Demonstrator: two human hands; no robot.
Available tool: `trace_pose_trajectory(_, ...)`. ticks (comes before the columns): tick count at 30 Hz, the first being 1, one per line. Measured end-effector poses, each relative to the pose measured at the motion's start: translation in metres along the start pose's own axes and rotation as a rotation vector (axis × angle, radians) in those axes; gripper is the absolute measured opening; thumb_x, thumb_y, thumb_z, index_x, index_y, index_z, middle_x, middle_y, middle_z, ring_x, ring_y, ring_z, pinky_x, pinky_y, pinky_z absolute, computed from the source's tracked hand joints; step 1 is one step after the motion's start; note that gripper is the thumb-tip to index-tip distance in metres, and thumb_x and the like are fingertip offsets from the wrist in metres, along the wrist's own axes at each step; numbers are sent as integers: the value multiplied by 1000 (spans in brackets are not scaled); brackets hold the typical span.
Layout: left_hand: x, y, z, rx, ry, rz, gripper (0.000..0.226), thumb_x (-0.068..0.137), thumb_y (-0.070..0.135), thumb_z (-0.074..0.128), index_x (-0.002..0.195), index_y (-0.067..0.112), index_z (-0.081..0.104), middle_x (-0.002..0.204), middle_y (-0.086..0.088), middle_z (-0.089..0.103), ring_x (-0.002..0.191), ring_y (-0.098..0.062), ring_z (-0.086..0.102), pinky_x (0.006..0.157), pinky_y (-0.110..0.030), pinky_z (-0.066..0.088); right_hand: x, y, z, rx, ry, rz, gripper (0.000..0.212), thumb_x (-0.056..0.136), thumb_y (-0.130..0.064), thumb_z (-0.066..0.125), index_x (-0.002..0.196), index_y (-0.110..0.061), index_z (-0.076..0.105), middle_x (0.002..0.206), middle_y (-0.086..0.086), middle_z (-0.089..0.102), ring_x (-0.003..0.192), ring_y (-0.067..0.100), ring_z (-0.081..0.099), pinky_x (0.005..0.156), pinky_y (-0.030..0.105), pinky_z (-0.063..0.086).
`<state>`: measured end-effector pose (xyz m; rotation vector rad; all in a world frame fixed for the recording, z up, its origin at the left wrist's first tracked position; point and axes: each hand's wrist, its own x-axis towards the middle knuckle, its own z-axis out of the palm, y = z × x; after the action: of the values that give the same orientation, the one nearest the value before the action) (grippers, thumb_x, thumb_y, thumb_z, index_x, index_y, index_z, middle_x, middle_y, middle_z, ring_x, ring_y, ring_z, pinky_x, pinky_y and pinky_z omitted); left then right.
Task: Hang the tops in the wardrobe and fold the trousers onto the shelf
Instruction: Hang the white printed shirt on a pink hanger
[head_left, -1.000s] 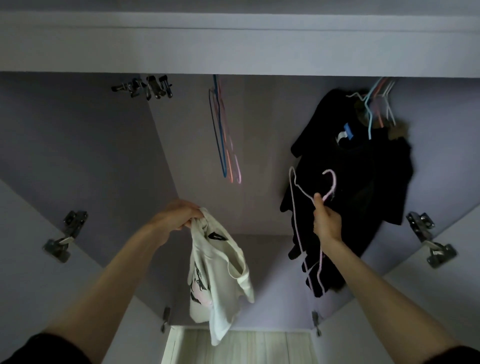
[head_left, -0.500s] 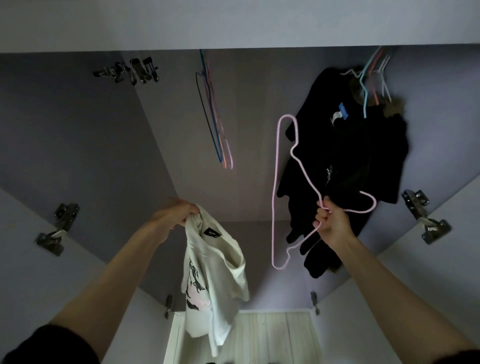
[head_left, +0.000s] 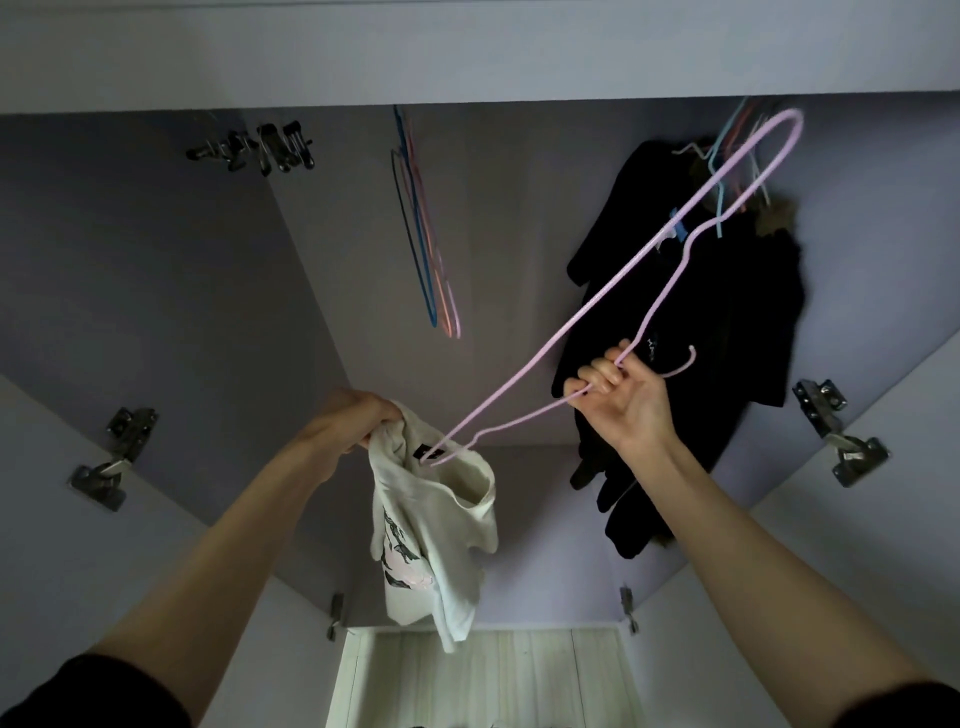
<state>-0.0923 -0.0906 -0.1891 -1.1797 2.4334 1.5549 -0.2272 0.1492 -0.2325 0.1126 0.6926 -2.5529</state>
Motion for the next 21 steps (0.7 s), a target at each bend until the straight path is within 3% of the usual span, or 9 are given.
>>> trace_pose_trajectory(2,-3,1,0,-22,-18,25,16,79,10,62,63,12,59,40,7,55,44,-8,51,52,-24,36,1,5,8,-34,15,7,39,95,-17,41,57,-19,51,44,-7,31,41,8,28,61,23,26)
trace_pose_trajectory(4,-6,4,-3,-57,-52,48,13,80,10,61,67,10,60,55,0,60,55,-13,54,59,-24,39,2,12,13,-134,46,5,34,99,-16,37,66,-19,46,43,-8,31,39,7,28,60,23,24)
trace_pose_trajectory(7,-8,10,-14,-155,-111,76,6,80,7,61,82,4,65,78,-13,59,74,-22,53,72,-32,39,2,27,14,-406,35,-12,31,101,-14,36,71,-14,44,42,-10,34,39,5,28,59,23,23)
trace_pose_trajectory(10,-9,16,-27,-199,-124,102,18,80,6,60,95,-3,67,87,-16,57,81,-24,50,76,-35,37,0,44,11,-714,-85,9,27,99,-7,40,73,-9,48,45,-10,36,46,5,32,65,23,30)
trace_pose_trajectory(13,-8,14,-41,-232,-80,102,12,83,6,59,91,3,67,88,-14,58,77,-22,51,77,-31,39,0,50,8,-955,-198,-16,28,98,-5,42,72,-7,53,56,-3,36,55,9,33,68,24,33)
trace_pose_trajectory(17,-13,9,-45,-285,-102,108,11,86,4,56,88,1,66,79,-12,59,74,-20,51,72,-27,39,6,46,11,-1065,-257,-78,28,97,-7,45,72,-11,56,64,2,42,64,11,40,75,28,39)
trace_pose_trajectory(19,-18,13,-40,-385,-177,116,11,86,2,54,78,5,61,70,-7,54,66,-16,46,63,-24,33,8,53,16,-1059,-279,-69,31,97,-5,44,68,-10,53,62,1,41,63,11,41,79,28,38)
trace_pose_trajectory(21,-19,19,-39,-476,-218,100,13,87,2,50,78,6,59,67,-5,53,63,-16,43,59,-23,28,7,61,20,-882,-227,-38,35,96,1,42,64,-10,50,56,-2,40,58,9,41,80,24,38)
